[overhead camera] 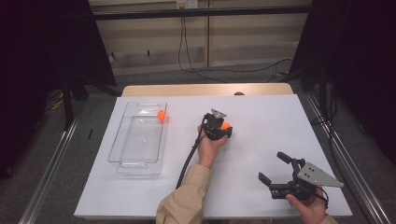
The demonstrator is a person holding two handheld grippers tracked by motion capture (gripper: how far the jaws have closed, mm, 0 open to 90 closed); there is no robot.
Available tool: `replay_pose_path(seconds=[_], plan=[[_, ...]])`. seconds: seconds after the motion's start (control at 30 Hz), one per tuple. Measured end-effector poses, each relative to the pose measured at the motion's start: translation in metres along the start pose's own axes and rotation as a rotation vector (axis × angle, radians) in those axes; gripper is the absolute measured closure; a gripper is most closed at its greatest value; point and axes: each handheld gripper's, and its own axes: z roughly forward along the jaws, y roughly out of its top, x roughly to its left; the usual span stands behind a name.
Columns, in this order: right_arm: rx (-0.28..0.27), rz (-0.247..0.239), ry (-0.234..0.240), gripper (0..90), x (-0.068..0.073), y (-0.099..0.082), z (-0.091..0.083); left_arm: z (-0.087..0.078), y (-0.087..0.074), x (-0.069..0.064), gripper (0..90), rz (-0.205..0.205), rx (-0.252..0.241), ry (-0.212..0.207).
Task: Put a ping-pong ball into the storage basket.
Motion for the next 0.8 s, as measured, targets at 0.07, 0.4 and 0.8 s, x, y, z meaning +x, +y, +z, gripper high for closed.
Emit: replay_pose_path(seconds=[0.07,0.4,0.8], plan=[[-0.002,-0.002,-0.003,1.5,0.0,0.0,0.0,-0.005,0.0,0.0,51.0,0.0,-0.006,-0.002],[0.003,-0.006,-0.003,1.5,0.001,0.0,0.002,-0.023,-0.001,-0.002,51.0,0.004,0.015,-0.021],[0.002,-0.002,-0.007,1.5,0.001,0.0,0.002,-0.038,-0.005,-0.001,51.1,0.001,0.02,-0.043]])
